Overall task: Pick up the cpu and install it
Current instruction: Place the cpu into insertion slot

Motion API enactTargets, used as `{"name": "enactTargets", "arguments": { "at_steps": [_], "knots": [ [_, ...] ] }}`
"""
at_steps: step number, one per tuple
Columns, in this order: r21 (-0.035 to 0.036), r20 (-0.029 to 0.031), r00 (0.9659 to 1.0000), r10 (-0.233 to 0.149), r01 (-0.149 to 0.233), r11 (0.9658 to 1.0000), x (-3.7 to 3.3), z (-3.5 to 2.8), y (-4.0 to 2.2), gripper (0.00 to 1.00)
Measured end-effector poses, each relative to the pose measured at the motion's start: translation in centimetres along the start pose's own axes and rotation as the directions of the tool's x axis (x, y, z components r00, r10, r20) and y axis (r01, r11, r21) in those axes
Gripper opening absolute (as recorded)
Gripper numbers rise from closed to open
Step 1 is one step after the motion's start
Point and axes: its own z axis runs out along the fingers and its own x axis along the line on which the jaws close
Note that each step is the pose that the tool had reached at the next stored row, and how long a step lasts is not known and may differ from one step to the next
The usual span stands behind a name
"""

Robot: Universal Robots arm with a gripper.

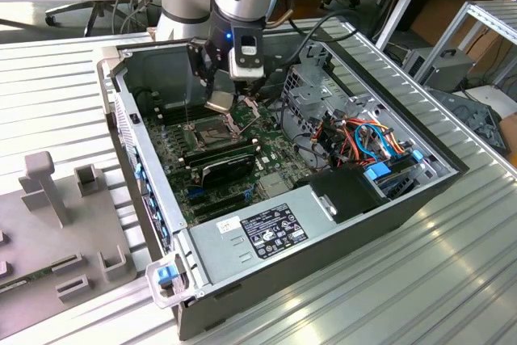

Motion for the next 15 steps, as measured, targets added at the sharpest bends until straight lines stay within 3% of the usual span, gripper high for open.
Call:
{"name": "enactTargets", "arguments": {
  "at_steps": [3, 8, 13, 15],
  "knots": [
    [-0.0034, 0.0014, 0.9966, 0.083, -0.083, 0.9966, 0.0, 0.06, 0.0, 0.53],
    [-0.0076, 0.0028, 0.9828, 0.185, -0.185, 0.9828, -0.01, 0.15, 0.0, 0.53],
    [-0.0125, 0.0039, 0.9556, 0.295, -0.295, 0.9555, -0.01, 0.24, -0.01, 0.53],
    [-0.0153, 0.0042, 0.9347, 0.355, -0.355, 0.9346, -0.01, 0.3, -0.01, 0.53]
  ]
}}
